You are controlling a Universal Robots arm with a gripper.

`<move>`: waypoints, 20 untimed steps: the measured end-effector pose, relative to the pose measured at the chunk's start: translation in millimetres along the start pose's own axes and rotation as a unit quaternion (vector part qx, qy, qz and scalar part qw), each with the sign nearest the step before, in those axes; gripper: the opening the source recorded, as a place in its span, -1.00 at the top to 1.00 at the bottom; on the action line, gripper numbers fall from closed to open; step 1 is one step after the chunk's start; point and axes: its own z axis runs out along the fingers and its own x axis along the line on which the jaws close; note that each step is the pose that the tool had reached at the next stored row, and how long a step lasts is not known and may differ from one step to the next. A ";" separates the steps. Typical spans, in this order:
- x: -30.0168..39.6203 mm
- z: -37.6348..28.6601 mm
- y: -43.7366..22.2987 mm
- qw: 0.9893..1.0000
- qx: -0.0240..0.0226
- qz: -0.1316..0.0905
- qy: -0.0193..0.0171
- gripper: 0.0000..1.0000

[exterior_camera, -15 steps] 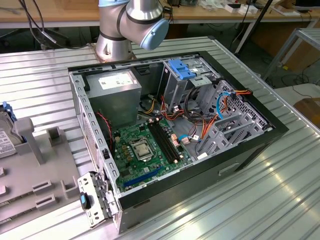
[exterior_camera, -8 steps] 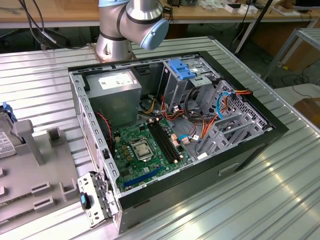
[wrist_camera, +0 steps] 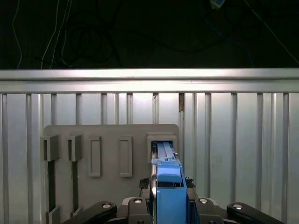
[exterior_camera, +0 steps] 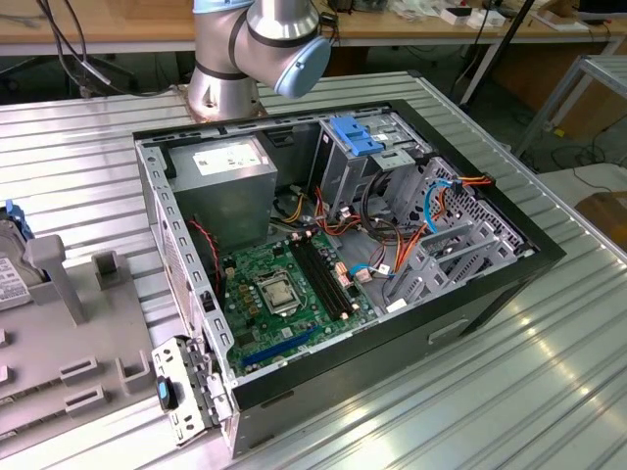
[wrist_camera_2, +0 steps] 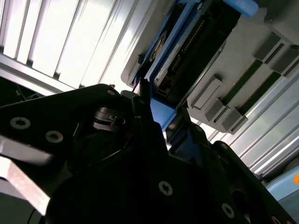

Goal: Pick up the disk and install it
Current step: 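Pick up the disk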

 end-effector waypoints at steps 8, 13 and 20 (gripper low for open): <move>0.0 0.0 0.1 1.000 0.000 -0.012 0.000 0.25; 0.1 -4.6 0.0 1.000 0.000 -0.012 0.000 0.25; 0.2 -7.4 0.0 1.000 0.000 -0.012 0.000 0.25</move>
